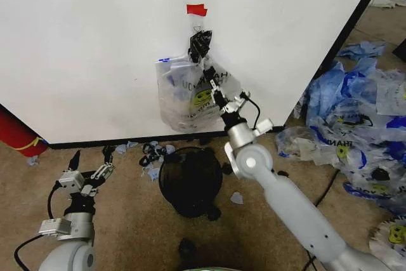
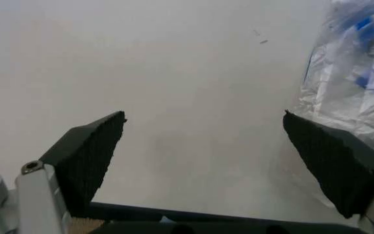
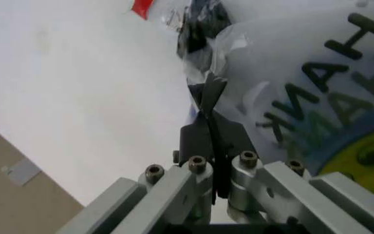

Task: Pick up the garbage bag from the wall and place it over the trash bin.

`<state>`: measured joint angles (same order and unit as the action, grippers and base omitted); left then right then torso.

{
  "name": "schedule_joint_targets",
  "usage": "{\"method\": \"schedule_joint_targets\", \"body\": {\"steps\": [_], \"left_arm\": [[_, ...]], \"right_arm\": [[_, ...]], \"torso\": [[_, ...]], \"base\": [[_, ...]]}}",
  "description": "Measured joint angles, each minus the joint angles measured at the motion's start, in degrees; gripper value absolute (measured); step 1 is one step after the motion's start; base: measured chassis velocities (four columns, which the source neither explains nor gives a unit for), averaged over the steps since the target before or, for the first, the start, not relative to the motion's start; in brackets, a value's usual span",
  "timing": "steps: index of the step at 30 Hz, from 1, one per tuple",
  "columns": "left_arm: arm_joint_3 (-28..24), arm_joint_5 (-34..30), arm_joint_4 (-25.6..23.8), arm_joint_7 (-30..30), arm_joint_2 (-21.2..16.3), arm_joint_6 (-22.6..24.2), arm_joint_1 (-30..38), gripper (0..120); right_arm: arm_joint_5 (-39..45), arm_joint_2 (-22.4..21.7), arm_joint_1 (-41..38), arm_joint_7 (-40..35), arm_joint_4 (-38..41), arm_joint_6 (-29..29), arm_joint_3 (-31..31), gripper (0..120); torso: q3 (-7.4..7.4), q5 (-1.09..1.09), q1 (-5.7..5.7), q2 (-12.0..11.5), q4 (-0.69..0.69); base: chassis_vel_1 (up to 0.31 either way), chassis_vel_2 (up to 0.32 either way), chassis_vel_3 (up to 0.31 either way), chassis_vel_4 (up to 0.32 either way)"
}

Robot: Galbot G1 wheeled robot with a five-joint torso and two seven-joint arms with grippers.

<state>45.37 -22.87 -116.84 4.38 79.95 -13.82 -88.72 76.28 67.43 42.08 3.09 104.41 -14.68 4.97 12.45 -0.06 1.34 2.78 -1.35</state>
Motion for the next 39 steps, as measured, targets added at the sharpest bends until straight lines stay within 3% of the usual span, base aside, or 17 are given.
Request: {"method": "schedule_joint_targets", "body": {"steps": [16,39], "left_arm": [[-0.5,-0.7,0.7,0.0,-1.1,-0.4,0.8,97],[-0.9,-1.8,1.3,0.0,-2.2,-1.1,1.5,97]], "right_arm": [[-3.1,-6.7,12.7,-0.2,10.3,-1.4,-2.1,0],[-9.5,-11.0,24.7,-0.2,17.3,-4.3,-4.8,0]], "torso": [[0.0,0.0,0.0,0.0,0.0],[0.0,0.0,0.0,0.0,0.0]], "base": [[0.0,0.0,0.0,0.0],[0.0,0.0,0.0,0.0]]}}
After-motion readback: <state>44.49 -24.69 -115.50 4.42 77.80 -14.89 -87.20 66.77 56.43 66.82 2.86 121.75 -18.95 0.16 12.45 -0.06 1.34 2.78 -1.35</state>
